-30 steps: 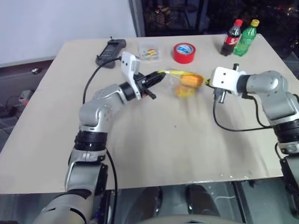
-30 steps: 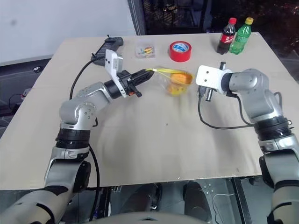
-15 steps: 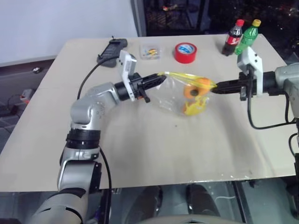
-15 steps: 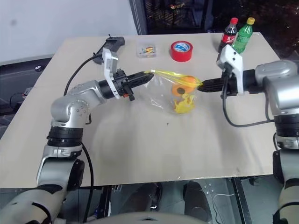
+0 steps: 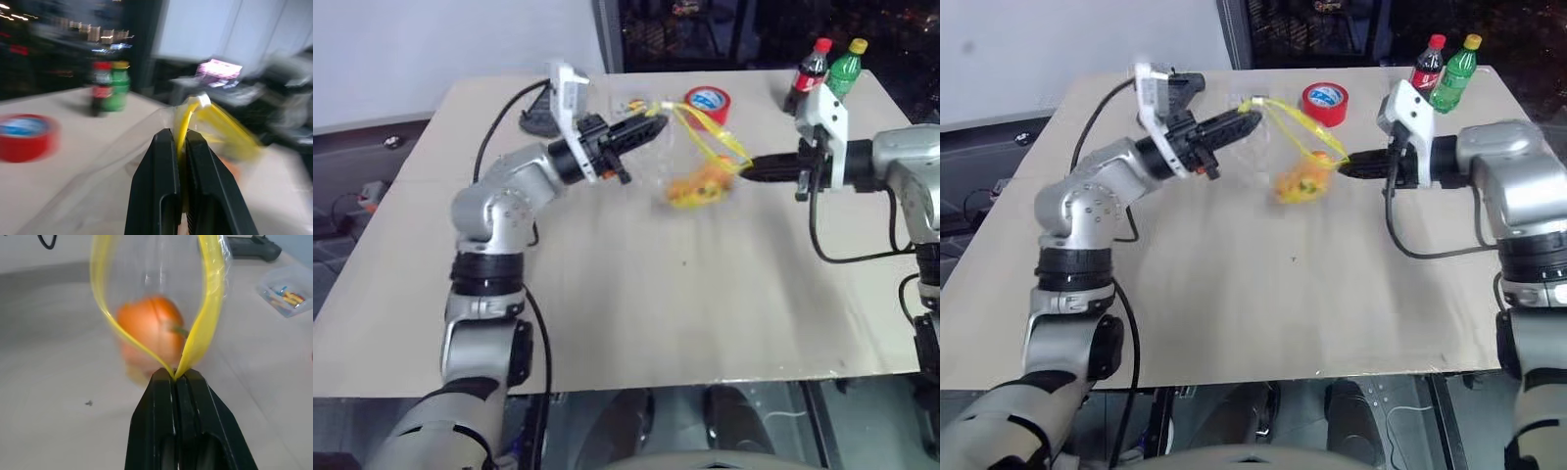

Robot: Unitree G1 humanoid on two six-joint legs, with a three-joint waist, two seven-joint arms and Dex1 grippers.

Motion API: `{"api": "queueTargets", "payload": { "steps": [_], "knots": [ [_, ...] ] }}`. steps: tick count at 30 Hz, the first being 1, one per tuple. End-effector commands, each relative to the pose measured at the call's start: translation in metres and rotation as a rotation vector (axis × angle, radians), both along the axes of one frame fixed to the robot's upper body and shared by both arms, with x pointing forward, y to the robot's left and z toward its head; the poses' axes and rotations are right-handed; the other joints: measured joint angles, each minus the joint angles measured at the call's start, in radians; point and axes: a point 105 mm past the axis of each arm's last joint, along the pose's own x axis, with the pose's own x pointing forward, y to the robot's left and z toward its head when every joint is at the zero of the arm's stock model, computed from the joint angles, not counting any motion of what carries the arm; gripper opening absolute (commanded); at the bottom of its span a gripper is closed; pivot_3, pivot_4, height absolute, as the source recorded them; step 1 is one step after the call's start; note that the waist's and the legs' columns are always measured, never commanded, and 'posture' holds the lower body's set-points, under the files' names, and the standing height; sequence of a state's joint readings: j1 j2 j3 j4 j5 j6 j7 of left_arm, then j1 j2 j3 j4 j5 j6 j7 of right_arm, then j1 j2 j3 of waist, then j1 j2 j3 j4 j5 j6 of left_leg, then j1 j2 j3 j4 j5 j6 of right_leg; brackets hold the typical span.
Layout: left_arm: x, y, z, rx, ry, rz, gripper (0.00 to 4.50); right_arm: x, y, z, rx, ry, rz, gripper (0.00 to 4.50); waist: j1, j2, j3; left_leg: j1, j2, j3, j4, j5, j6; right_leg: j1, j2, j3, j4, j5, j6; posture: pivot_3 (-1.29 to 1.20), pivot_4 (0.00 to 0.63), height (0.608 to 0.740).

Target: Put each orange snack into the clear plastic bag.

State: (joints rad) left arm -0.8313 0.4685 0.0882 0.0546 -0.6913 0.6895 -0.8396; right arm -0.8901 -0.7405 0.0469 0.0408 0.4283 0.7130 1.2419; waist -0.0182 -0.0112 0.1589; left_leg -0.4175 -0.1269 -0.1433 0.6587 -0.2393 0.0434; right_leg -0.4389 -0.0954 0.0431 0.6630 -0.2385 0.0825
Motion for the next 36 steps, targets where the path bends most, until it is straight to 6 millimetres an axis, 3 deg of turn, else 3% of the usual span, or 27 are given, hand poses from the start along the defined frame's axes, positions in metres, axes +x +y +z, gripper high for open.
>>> {"api": "queueTargets", "payload": {
  "steps": [1, 2, 3, 5, 8, 12, 15, 18, 20, 23, 27, 30, 34, 36],
  "knots": [
    [-0.001, -0.005, 0.022, -0.130, -0.003, 0.004, 0.00, 0.012, 0.001, 0.020, 0.028, -0.118, -0.099, 0.05, 0.002, 0.000, 0.000, 0.000, 0.000, -0.001, 0.000, 0.000, 0.000, 0.000, 0.000, -0.001, 0.000, 0.000, 0.000, 0.00, 0.150, 0.740],
    [0.016, 0.003, 0.008, -0.039, -0.025, 0.125, 0.00, 0.017, -0.006, 0.004, -0.054, -0.130, -0.118, 0.05, 0.003, 0.000, 0.000, 0.000, 0.000, -0.001, 0.001, 0.000, 0.000, 0.000, 0.000, -0.001, 0.000, 0.000, 0.000, 0.00, 0.150, 0.740],
    [0.018, 0.004, -0.007, 0.061, -0.044, 0.146, 0.00, 0.015, -0.008, -0.005, -0.080, -0.112, -0.109, 0.05, 0.005, -0.001, -0.001, 0.000, 0.000, -0.001, 0.002, 0.000, 0.000, 0.001, 0.000, -0.001, 0.000, 0.000, 0.000, 0.00, 0.150, 0.740],
    [0.000, -0.006, -0.026, 0.147, -0.051, 0.028, 0.00, 0.013, -0.003, -0.009, -0.045, -0.093, -0.096, 0.05, 0.004, -0.001, -0.001, 0.003, 0.000, -0.001, 0.003, 0.000, 0.000, 0.004, 0.001, -0.002, 0.000, 0.000, 0.000, 0.00, 0.150, 0.740],
    [-0.002, -0.004, 0.000, -0.077, 0.021, -0.004, 0.00, 0.024, -0.011, -0.015, -0.053, -0.110, -0.165, 0.05, 0.004, -0.001, 0.001, 0.001, -0.001, 0.000, 0.003, 0.000, 0.000, 0.002, 0.000, 0.000, 0.001, 0.000, 0.000, 0.00, 0.150, 0.740],
    [0.028, 0.012, -0.021, 0.112, -0.069, 0.212, 0.00, 0.045, -0.032, -0.020, -0.160, -0.201, -0.288, 0.05, 0.003, 0.000, 0.000, -0.003, -0.001, -0.002, 0.008, 0.000, 0.000, 0.000, 0.000, -0.003, 0.003, 0.001, 0.001, 0.00, 0.150, 0.740],
    [0.039, 0.012, -0.015, 0.119, -0.144, 0.264, 0.00, 0.065, -0.057, -0.011, -0.247, -0.322, -0.412, 0.05, 0.004, 0.000, 0.000, -0.001, -0.001, 0.000, 0.008, 0.000, 0.000, 0.001, 0.000, -0.001, 0.003, 0.001, 0.001, 0.00, 0.150, 0.740],
    [0.055, 0.008, 0.001, 0.178, -0.327, 0.375, 0.00, 0.082, -0.079, 0.008, -0.337, -0.495, -0.534, 0.05, 0.004, -0.001, 0.001, -0.001, -0.002, 0.000, 0.008, 0.000, 0.000, 0.001, 0.002, -0.001, 0.003, 0.001, 0.001, 0.00, 0.150, 0.740],
    [0.058, 0.002, 0.009, 0.201, -0.431, 0.407, 0.00, 0.088, -0.087, 0.016, -0.369, -0.570, -0.576, 0.05, 0.004, -0.001, 0.001, -0.002, -0.002, 0.000, 0.008, 0.000, 0.000, 0.000, 0.002, -0.001, 0.003, 0.001, 0.001, 0.00, 0.150, 0.740],
    [0.047, -0.015, 0.007, 0.242, -0.576, 0.357, 0.00, 0.082, -0.086, 0.013, -0.388, -0.616, -0.530, 0.05, 0.003, -0.001, 0.000, -0.002, -0.002, 0.000, 0.006, 0.000, 0.000, 0.000, 0.000, -0.001, 0.001, 0.001, 0.001, 0.00, 0.150, 0.740],
    [0.016, -0.029, -0.034, 0.354, -0.710, 0.262, 0.00, 0.062, -0.088, -0.012, -0.498, -0.707, -0.490, 0.05, -0.001, 0.000, -0.001, -0.001, -0.002, 0.000, 0.004, 0.000, 0.001, 0.000, -0.002, -0.002, -0.001, 0.001, 0.001, 0.00, 0.150, 0.740],
    [-0.001, -0.028, -0.083, 0.461, -0.725, 0.266, 0.00, 0.041, -0.072, -0.055, -0.512, -0.730, -0.453, 0.05, -0.003, 0.000, -0.001, -0.001, -0.002, 0.000, 0.002, 0.000, 0.001, -0.002, -0.002, 0.000, -0.001, 0.001, 0.001, 0.00, 0.150, 0.740],
    [-0.015, -0.027, -0.114, 0.516, -0.704, 0.286, 0.00, 0.026, -0.068, -0.085, -0.499, -0.782, -0.550, 1.84, 0.003, 0.000, -0.001, 0.000, -0.003, 0.002, 0.004, 0.000, 0.001, -0.004, 0.000, 0.003, 0.007, 0.001, 0.001, 0.00, 0.150, 0.740],
    [-0.018, -0.025, -0.119, 0.542, -0.716, 0.339, 0.00, 0.003, -0.069, -0.109, -0.490, -0.679, -0.539, 2.81, 0.009, 0.000, -0.001, 0.002, -0.003, 0.004, 0.008, 0.000, 0.000, -0.004, 0.001, 0.005, 0.014, 0.001, 0.001, 0.00, 0.150, 0.740]
  ]
}}
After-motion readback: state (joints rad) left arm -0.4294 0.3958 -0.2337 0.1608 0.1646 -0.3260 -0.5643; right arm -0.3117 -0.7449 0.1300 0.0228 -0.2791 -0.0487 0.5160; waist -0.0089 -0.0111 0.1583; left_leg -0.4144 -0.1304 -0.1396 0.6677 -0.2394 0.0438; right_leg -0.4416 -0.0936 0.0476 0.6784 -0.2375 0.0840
